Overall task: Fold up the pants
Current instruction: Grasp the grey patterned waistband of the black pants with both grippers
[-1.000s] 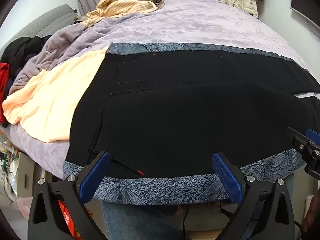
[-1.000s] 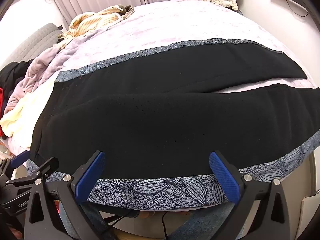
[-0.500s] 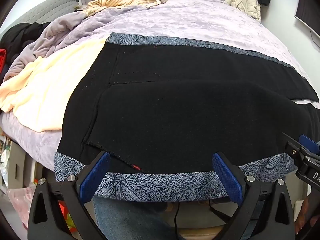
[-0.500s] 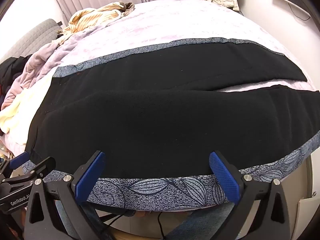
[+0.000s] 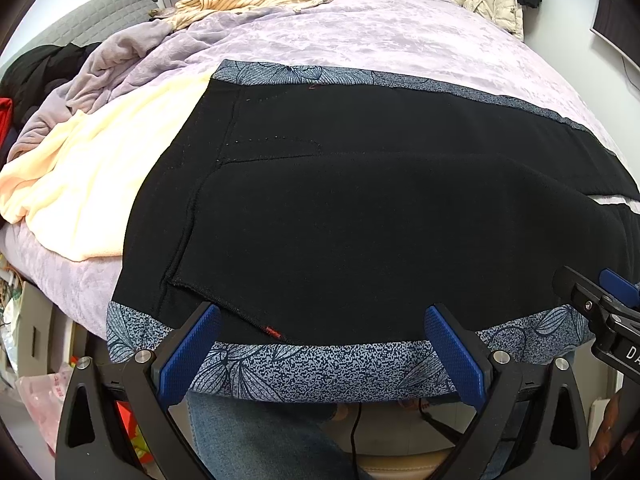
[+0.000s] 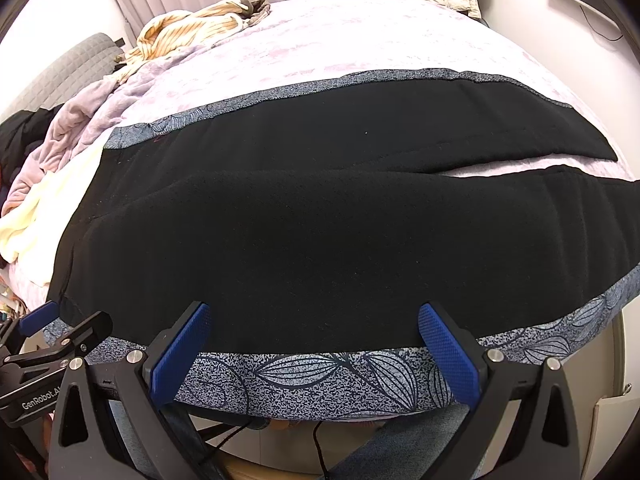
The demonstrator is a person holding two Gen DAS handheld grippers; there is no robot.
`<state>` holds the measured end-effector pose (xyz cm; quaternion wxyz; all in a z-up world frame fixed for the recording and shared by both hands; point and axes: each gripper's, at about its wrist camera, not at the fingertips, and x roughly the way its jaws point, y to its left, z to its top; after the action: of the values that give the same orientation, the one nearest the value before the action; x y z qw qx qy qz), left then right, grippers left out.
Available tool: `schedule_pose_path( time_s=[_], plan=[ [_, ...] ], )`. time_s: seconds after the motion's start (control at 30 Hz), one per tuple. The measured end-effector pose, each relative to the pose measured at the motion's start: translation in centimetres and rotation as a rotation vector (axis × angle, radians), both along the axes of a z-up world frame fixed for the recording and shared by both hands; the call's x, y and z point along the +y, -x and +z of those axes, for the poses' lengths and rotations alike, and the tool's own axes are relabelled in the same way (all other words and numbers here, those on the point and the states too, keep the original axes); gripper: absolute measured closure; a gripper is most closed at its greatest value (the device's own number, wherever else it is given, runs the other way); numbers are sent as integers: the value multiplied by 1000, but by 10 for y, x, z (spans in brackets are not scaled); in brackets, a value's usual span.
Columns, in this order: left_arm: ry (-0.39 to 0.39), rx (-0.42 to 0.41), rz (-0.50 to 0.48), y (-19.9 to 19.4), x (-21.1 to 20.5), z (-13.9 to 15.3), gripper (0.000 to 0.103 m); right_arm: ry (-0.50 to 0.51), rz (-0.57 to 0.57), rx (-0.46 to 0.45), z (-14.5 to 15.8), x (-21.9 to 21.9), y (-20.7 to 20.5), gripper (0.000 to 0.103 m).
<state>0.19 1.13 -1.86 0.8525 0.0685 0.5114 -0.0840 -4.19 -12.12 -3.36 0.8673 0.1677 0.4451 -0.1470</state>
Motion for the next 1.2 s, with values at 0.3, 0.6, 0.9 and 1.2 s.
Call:
schedule_pose_path(
  time_s=[0.3, 0.6, 0.9, 1.2],
  plan=[
    [36, 0, -15, 3, 6, 1, 1, -4, 1, 4, -2, 1, 1, 0],
    [49, 38, -8, -5, 9, -5, 1, -12, 2, 1, -2, 0, 0, 0],
    [27, 38, 23, -6, 14, -10, 1, -30, 25, -57, 0, 0, 3, 0],
    [25, 49, 40, -6, 22, -16, 1, -49, 23, -46, 0, -4, 6, 0]
  ],
)
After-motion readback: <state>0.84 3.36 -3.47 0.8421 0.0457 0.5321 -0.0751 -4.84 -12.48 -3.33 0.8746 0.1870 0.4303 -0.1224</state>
